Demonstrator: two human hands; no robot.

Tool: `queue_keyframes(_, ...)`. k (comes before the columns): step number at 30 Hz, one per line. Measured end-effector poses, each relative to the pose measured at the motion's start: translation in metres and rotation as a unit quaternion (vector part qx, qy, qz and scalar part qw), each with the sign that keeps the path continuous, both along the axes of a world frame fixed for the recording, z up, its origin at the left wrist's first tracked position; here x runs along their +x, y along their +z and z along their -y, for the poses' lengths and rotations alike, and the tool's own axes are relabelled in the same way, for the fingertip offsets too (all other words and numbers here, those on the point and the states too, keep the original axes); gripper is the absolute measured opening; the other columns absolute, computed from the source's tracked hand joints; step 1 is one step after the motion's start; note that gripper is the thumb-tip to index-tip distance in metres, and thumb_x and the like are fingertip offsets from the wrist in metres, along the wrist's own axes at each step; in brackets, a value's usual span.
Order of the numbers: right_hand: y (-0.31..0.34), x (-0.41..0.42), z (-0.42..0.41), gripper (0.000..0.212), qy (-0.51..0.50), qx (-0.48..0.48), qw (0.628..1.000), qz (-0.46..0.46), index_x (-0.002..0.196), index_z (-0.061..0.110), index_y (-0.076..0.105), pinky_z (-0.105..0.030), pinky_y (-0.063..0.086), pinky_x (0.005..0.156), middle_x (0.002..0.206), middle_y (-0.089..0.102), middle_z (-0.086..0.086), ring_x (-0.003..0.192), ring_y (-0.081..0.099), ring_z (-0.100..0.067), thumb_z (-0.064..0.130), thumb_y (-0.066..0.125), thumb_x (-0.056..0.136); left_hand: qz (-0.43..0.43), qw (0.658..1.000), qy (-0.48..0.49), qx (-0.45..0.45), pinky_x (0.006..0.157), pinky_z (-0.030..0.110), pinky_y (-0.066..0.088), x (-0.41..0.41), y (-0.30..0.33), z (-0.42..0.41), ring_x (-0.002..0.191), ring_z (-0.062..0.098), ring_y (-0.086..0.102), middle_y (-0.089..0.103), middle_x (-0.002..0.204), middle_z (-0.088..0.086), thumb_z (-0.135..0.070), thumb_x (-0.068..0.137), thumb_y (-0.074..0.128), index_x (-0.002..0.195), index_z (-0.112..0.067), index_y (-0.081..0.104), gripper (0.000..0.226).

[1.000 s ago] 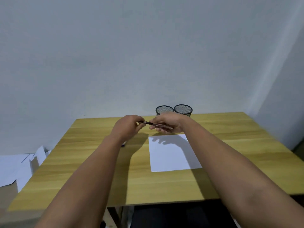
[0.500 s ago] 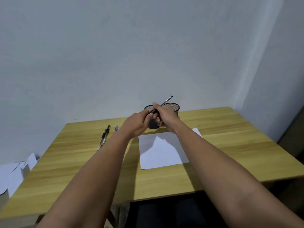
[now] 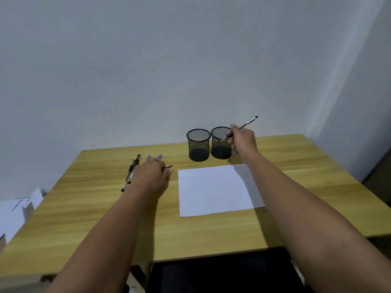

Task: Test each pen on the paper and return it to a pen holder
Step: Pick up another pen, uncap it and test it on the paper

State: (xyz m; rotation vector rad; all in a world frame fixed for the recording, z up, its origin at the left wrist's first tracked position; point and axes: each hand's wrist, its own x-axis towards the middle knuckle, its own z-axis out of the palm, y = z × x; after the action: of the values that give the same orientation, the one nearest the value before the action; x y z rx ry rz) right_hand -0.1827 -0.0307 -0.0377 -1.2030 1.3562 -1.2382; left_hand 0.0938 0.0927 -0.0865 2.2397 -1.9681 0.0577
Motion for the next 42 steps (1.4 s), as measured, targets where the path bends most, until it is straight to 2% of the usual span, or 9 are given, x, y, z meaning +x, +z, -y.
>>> queue_keyframes(2, -0.014, 0.007, -0.004, 0.035, 0.032, -0.035, 0.998, -0.027, 0.077, 0.014, 0.071, -0.019, 0.037, 0.040, 0.059, 0.067, -0.001, 0.038, 0.047, -0.009, 0.028, 0.063, 0.107, 0.064, 0.998, 0.023, 0.005, 0.084, 0.042, 0.046, 0.000, -0.012, 0.010, 0.108, 0.028, 0.060, 0.059, 0.121, 0.005, -0.040, 0.104, 0.043, 0.114, -0.021, 0.068, 0.033)
queue_keyframes(7, -0.048, 0.016, -0.022, 0.024, 0.054, -0.075, 0.995, -0.023, 0.076, 0.016, 0.068, -0.016, 0.047, 0.050, 0.067, 0.069, -0.004, 0.048, 0.058, 0.002, 0.011, 0.071, 0.100, 0.104, 0.993, 0.047, -0.015, 0.097, 0.051, 0.044, 0.001, -0.025, 0.019, 0.114, 0.030, 0.055, 0.059, 0.121, 0.007, -0.037, 0.101, 0.045, 0.121, -0.023, 0.069, 0.034)
queue_keyframes(11, -0.072, 0.035, -0.033, 0.019, 0.058, -0.054, 0.995, 0.067, 0.081, 0.012, 0.071, -0.034, 0.051, 0.057, 0.069, 0.069, -0.007, 0.061, 0.063, -0.015, 0.006, 0.069, 0.099, 0.052, 0.992, -0.026, -0.113, 0.091, 0.047, 0.049, -0.002, -0.029, 0.014, 0.114, 0.034, 0.057, 0.061, 0.127, 0.012, -0.041, 0.098, 0.052, 0.143, -0.017, 0.053, 0.051)
queue_keyframes(15, -0.089, 0.056, -0.039, 0.014, 0.088, -0.008, 0.992, 0.091, 0.086, 0.008, 0.072, -0.029, 0.042, 0.049, 0.071, 0.067, -0.014, 0.062, 0.057, -0.025, 0.010, 0.068, 0.100, -0.021, 0.980, -0.157, -0.120, 0.095, 0.039, 0.050, -0.012, -0.040, -0.001, 0.116, 0.024, 0.058, 0.066, 0.128, 0.003, -0.049, 0.098, 0.040, 0.136, -0.018, 0.063, 0.054)
queue_keyframes(23, -0.099, 0.064, -0.034, 0.014, 0.107, -0.027, 0.993, 0.030, 0.083, 0.010, 0.072, -0.033, 0.045, 0.054, 0.067, 0.066, -0.012, 0.062, 0.059, -0.029, 0.014, 0.071, 0.096, -0.055, 0.983, -0.136, -0.111, 0.103, 0.045, 0.048, -0.010, -0.060, -0.004, 0.127, 0.022, 0.056, 0.065, 0.136, 0.001, -0.062, 0.092, 0.044, 0.128, -0.018, 0.069, 0.062)
queue_keyframes(26, -0.092, 0.076, -0.031, 0.035, 0.112, -0.072, 0.991, 0.028, 0.073, 0.007, 0.066, -0.032, 0.046, 0.056, 0.061, 0.060, -0.009, 0.059, 0.055, -0.022, 0.034, 0.078, 0.092, -0.063, 0.983, -0.137, -0.108, 0.103, 0.046, 0.047, -0.007, -0.063, -0.002, 0.127, 0.021, 0.055, 0.064, 0.136, 0.000, -0.062, 0.093, 0.047, 0.128, -0.019, 0.069, 0.060)
queue_keyframes(28, -0.091, 0.084, -0.030, 0.050, 0.125, -0.074, 0.989, 0.034, 0.072, 0.002, 0.059, -0.030, 0.047, 0.055, 0.061, 0.055, -0.020, 0.059, 0.054, -0.025, 0.044, 0.076, 0.093, -0.064, 0.983, -0.135, -0.108, 0.103, 0.047, 0.047, -0.007, -0.064, -0.002, 0.128, 0.021, 0.055, 0.064, 0.137, -0.001, -0.062, 0.093, 0.048, 0.129, -0.020, 0.069, 0.059)
queue_keyframes(32, -0.102, 0.084, -0.030, 0.044, 0.145, -0.049, 0.988, 0.020, 0.080, -0.009, 0.054, -0.029, 0.046, 0.050, 0.071, 0.059, -0.037, 0.054, 0.060, -0.022, 0.026, 0.072, 0.101, -0.071, 0.982, -0.131, -0.116, 0.104, 0.047, 0.046, -0.007, -0.065, -0.002, 0.129, 0.021, 0.054, 0.064, 0.137, -0.002, -0.062, 0.092, 0.049, 0.128, -0.020, 0.070, 0.059)
queue_keyframes(42, -0.101, 0.082, -0.030, 0.037, 0.165, -0.055, 0.984, -0.032, 0.086, -0.008, 0.063, -0.028, 0.049, 0.050, 0.075, 0.069, -0.029, 0.058, 0.064, -0.020, 0.023, 0.071, 0.103, -0.061, 0.985, -0.118, -0.113, 0.108, 0.046, 0.040, -0.008, -0.065, -0.002, 0.133, 0.016, 0.049, 0.060, 0.141, -0.008, -0.065, 0.091, 0.046, 0.132, -0.025, 0.067, 0.061)
